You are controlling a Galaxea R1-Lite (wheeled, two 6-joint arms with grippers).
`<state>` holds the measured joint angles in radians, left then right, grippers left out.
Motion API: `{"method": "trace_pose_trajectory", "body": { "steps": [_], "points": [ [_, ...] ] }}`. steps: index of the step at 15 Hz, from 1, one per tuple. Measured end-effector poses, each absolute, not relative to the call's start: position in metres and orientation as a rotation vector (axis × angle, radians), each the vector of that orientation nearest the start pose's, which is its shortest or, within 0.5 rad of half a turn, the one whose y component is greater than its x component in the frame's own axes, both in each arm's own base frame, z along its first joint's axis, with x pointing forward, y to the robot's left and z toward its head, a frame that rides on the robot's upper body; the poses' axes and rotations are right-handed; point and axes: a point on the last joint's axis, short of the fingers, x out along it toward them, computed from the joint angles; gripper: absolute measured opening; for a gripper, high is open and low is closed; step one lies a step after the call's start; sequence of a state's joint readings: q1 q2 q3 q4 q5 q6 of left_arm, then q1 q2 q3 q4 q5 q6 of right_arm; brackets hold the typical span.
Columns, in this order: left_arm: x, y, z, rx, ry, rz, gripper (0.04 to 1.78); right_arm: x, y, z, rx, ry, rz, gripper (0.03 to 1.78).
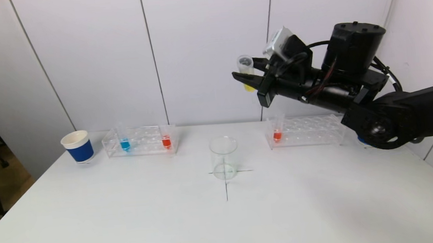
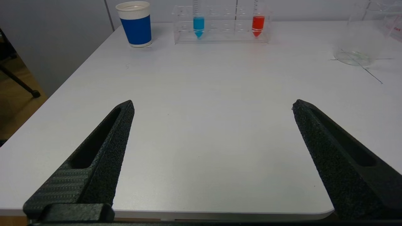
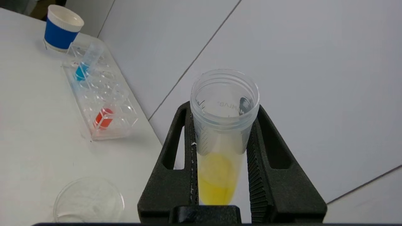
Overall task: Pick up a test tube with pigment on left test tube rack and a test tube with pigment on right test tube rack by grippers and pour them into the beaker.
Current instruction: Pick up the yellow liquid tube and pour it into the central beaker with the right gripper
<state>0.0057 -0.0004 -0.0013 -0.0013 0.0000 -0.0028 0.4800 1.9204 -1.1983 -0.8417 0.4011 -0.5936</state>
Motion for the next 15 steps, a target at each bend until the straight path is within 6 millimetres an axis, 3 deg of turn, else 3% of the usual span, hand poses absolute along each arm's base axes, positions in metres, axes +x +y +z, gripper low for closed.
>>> {"method": "trace_pose_trajectory", "body": {
  "steps": [15],
  "points": [
    [-0.023,0.000,0.076,-0.003,-0.003,0.006,1.76,0.357,0.200,0.183,-0.803,-0.544,0.923,0.50]
  ]
}}
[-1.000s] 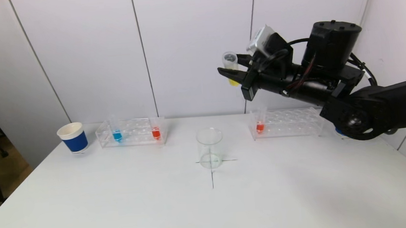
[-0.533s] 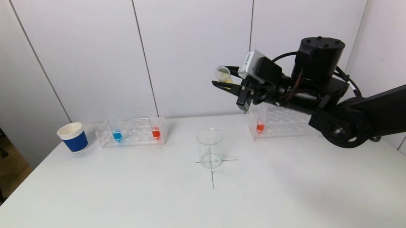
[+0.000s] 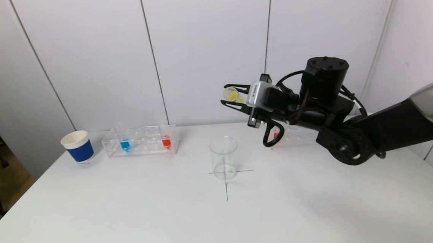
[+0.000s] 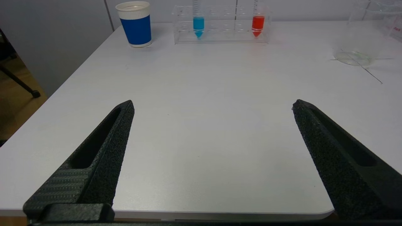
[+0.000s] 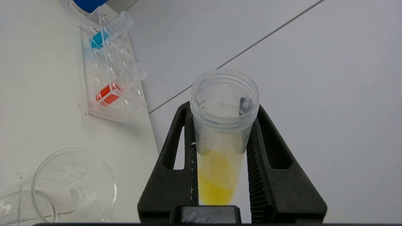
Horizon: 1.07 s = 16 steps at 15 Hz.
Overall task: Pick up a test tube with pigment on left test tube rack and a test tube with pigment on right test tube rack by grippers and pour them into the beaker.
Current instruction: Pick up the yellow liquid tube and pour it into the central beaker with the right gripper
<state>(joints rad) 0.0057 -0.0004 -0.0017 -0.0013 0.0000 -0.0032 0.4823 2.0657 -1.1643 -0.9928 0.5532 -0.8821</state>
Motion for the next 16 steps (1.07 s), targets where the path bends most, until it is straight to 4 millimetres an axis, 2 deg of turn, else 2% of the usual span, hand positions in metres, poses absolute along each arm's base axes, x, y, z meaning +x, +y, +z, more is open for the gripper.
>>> {"method": "trace_pose_trajectory", "body": {
  "steps": [16],
  "points": [
    [-0.023,0.000,0.076,-0.003,-0.003,0.005,1.76,0.363,0.201,0.154,-0.915,-0.620,0.963,0.50]
  ]
}}
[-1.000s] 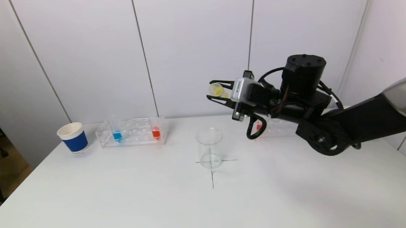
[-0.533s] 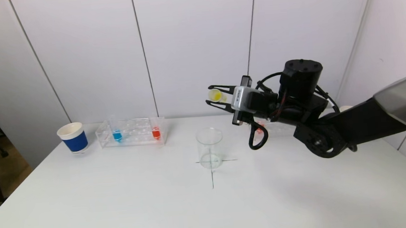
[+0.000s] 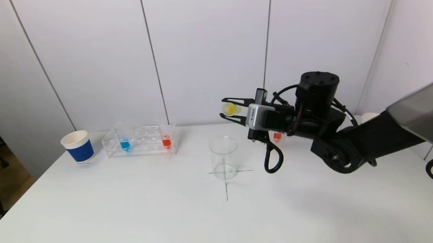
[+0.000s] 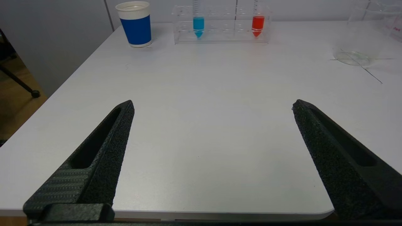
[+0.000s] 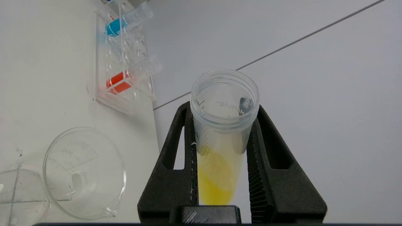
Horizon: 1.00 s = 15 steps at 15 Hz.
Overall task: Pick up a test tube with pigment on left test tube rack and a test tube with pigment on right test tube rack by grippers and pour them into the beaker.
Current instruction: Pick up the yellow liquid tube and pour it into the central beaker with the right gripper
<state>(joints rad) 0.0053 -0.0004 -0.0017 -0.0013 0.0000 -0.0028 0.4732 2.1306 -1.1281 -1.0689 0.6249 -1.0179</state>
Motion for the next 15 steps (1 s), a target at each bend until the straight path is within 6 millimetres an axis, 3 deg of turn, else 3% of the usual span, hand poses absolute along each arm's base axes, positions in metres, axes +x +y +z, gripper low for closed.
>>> {"method": "trace_pose_trajectory", "body": {
  "steps": [15],
  "points": [
    [-0.023,0.000,0.076,-0.003,-0.003,0.006,1.76,0.391,0.203,0.120,-1.070,-0.638,0.935,0.50]
  ]
}}
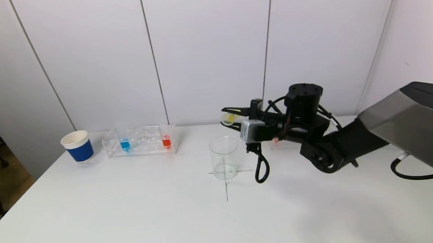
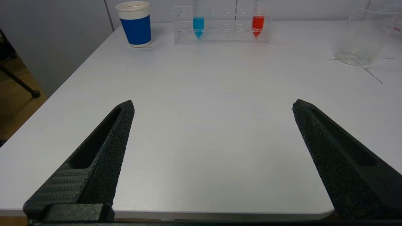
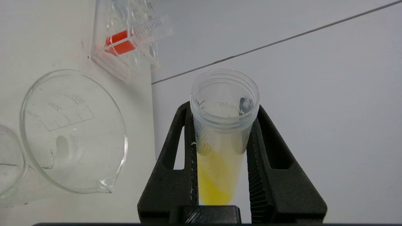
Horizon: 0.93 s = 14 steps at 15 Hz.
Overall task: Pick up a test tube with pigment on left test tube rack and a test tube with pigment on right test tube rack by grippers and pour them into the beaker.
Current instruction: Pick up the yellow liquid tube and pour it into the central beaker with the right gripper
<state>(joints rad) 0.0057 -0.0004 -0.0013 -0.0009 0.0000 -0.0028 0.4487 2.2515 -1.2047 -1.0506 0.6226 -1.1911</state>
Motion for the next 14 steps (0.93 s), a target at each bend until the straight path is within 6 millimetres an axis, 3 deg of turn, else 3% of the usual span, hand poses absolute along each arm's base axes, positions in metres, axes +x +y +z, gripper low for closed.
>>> {"method": "trace_pose_trajectory", "body": {
  "steps": [8,14],
  "points": [
    [-0.023,0.000,0.076,-0.003,-0.003,0.006,1.76,0.411,0.198,0.102,-1.130,-0.623,0.912,0.50],
    [-0.023,0.000,0.076,-0.003,-0.003,0.006,1.76,0.413,0.198,0.103,-1.184,-0.652,0.892,0.50]
  ]
}}
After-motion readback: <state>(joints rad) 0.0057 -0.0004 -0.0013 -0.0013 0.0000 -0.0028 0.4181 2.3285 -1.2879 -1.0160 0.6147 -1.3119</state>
